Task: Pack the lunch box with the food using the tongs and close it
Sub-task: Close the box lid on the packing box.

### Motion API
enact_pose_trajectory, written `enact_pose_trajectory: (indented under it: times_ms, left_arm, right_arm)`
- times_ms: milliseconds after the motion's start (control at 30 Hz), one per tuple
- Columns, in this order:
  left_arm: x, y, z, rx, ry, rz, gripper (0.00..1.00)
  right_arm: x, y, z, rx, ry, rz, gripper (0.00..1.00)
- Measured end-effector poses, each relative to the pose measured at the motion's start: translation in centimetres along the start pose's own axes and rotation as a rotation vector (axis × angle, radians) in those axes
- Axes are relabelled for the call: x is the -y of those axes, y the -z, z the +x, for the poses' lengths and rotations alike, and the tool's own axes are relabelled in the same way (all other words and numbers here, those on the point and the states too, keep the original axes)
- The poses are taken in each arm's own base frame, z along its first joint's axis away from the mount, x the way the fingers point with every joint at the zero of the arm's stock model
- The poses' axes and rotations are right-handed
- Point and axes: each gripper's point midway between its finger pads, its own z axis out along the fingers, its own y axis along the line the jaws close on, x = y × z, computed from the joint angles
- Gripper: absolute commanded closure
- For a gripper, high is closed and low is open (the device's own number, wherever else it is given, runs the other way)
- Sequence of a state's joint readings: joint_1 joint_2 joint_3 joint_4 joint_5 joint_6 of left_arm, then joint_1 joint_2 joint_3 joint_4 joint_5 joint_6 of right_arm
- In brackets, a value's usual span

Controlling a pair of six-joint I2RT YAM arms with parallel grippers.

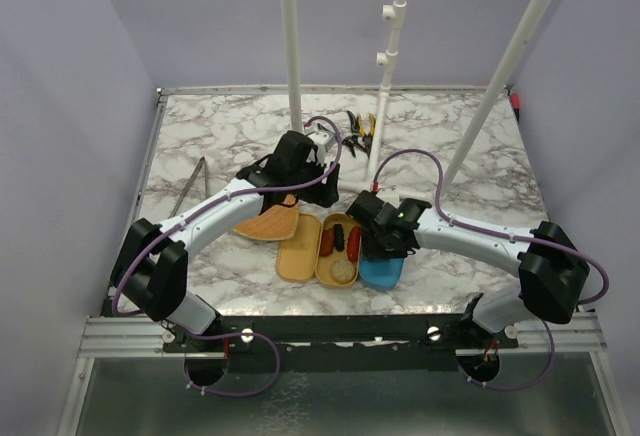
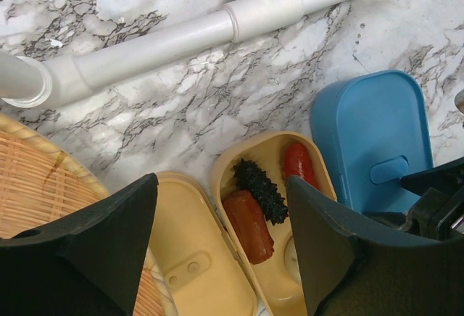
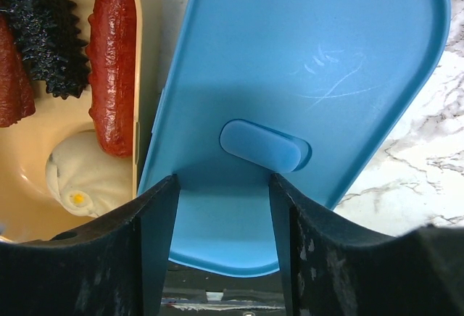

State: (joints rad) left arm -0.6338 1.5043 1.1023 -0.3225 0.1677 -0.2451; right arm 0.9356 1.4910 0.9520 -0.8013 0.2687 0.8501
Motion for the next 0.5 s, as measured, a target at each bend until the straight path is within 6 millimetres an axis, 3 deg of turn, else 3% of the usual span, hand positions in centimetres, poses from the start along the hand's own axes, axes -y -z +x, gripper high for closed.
enact_pose_trajectory:
  times_ms: [333, 500]
  left_arm:
    - [-1.2, 1.8, -1.4, 0.075, 0.009, -0.052, 0.25]
    - [-2.1, 2.9, -1.7, 0.122, 0.044, -0.087, 0.24]
  right_arm:
    - [0.3, 2.0, -0.6, -0.016, 0.003, 0.035, 0.37]
    - [0.2, 4.3, -2.9, 0.054, -0.003, 0.034, 0.34]
